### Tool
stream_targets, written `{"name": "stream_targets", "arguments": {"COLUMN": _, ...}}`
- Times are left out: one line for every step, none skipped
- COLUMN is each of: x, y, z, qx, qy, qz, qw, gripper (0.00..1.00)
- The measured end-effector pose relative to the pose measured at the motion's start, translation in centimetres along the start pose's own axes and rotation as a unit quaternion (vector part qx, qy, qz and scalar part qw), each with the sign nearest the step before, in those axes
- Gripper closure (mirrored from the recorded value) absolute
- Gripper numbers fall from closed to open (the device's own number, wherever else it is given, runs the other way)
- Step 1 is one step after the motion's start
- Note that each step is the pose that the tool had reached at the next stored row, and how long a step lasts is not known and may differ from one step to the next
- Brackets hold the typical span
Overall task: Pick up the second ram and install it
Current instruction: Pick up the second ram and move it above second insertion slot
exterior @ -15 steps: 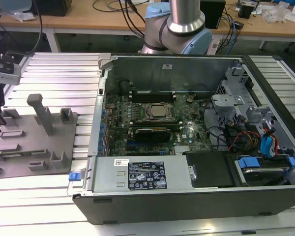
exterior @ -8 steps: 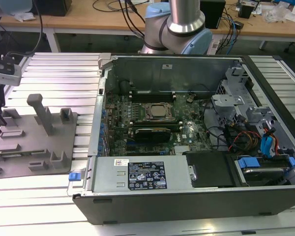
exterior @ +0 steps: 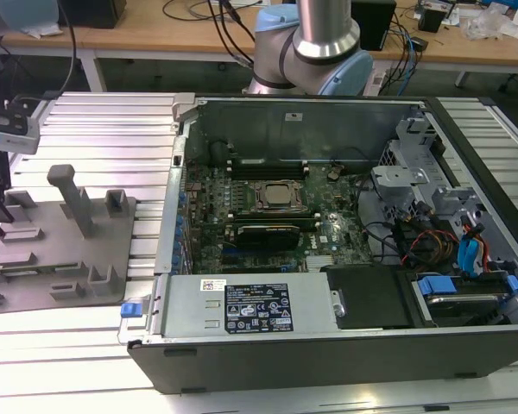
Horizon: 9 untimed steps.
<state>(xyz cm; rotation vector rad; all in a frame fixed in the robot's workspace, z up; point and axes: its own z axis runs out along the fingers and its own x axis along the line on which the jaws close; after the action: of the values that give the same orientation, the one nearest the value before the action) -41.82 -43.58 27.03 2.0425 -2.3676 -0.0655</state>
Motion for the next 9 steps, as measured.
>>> {"name": "stream_targets", "arguments": {"x": 0.00, "y": -0.05, "z": 0.07, "qx": 0.0000, "qy": 0.0000, "qz": 0.000, "qw": 1.0000, "gripper": 0.70}}
{"name": "stream_targets", "arguments": {"x": -0.01, "y": -0.09, "z": 0.11, "qx": 0.0000, "qy": 0.0000, "qz": 0.000, "qw": 1.0000, "gripper": 0.70}}
{"name": "stream_targets", "arguments": {"x": -0.01, "y": -0.15, "z": 0.16, "qx": 0.0000, "qy": 0.0000, "qz": 0.000, "qw": 1.0000, "gripper": 0.70}}
{"name": "stream_targets", "arguments": {"x": -0.04, "y": -0.34, "z": 0.24, "qx": 0.0001, "qy": 0.0000, "qz": 0.000, "qw": 1.0000, "gripper": 0.70}}
{"name": "stream_targets", "arguments": {"x": -0.07, "y": -0.55, "z": 0.29, "qx": 0.0000, "qy": 0.0000, "qz": -0.001, "qw": 1.0000, "gripper": 0.70}}
{"name": "stream_targets", "arguments": {"x": -0.08, "y": -0.64, "z": 0.34, "qx": 0.0000, "qy": 0.0000, "qz": -0.001, "qw": 1.0000, "gripper": 0.70}}
{"name": "stream_targets", "arguments": {"x": -0.09, "y": -0.72, "z": 0.39, "qx": 0.0001, "qy": 0.0000, "qz": -0.001, "qw": 1.0000, "gripper": 0.70}}
{"name": "stream_targets", "arguments": {"x": -0.06, "y": -0.80, "z": 0.45, "qx": 0.0001, "qy": 0.0001, "qz": -0.001, "qw": 1.0000, "gripper": 0.70}}
{"name": "stream_targets", "arguments": {"x": -0.02, "y": -0.85, "z": 0.48, "qx": 0.0000, "qy": 0.0001, "qz": -0.001, "qw": 1.0000, "gripper": 0.70}}
